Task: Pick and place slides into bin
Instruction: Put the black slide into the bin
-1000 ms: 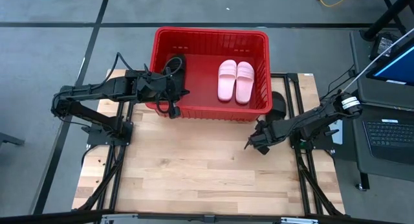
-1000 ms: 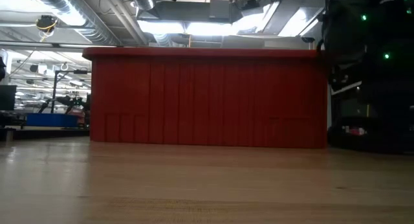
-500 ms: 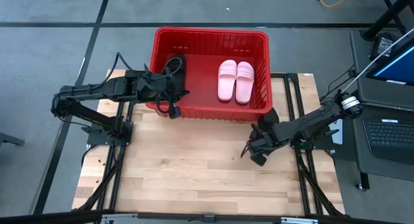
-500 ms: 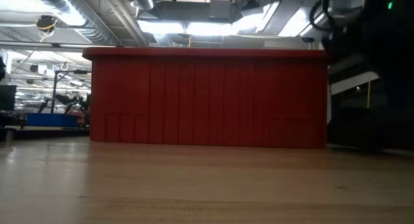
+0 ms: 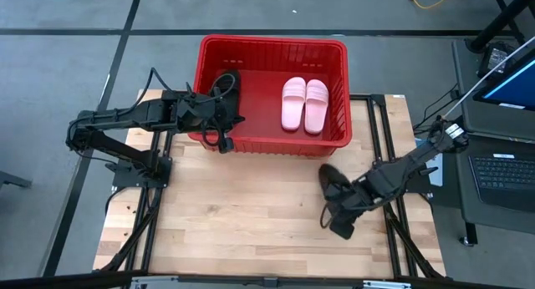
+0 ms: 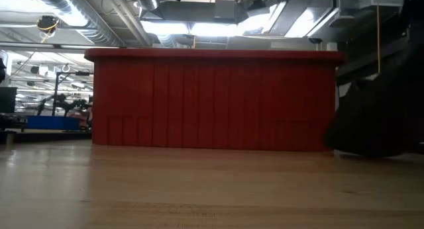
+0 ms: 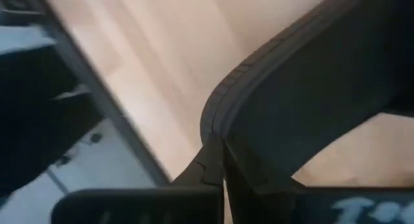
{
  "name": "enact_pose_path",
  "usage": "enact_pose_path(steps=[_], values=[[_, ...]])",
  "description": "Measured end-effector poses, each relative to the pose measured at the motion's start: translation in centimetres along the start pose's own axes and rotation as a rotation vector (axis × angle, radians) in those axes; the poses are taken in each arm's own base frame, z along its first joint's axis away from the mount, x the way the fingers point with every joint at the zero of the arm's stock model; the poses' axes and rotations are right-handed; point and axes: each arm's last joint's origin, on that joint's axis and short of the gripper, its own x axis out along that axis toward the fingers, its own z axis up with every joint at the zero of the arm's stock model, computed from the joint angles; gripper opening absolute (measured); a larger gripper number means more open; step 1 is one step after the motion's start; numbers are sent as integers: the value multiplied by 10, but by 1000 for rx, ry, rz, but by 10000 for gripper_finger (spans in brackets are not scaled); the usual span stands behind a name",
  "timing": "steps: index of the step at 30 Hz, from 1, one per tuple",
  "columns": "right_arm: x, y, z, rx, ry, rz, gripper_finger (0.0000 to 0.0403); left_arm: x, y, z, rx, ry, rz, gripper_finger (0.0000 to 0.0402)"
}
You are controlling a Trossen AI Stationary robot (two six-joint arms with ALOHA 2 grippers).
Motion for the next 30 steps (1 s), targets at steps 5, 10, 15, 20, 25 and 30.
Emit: enact_pose_path(steps=[5,10,15,20,25,30], values=[[-25,22,-10,-37,-116,81,1,0,0,0,48,0,0,2],[-47,40,-14,-73,-284,174,1,0,0,0,72,-1,0,1],[-58,52,-12,-114,-432,247,1,-1,-3,0,83,-4,-16,1],[-59,59,-13,-175,-543,255,1,-12,-6,2,113,-44,-36,1],[-62,66,-11,-240,-629,278,1,-36,-5,5,75,-131,-58,1],[-65,70,-9,-332,-733,251,1,-55,-4,5,-14,-181,-91,1]])
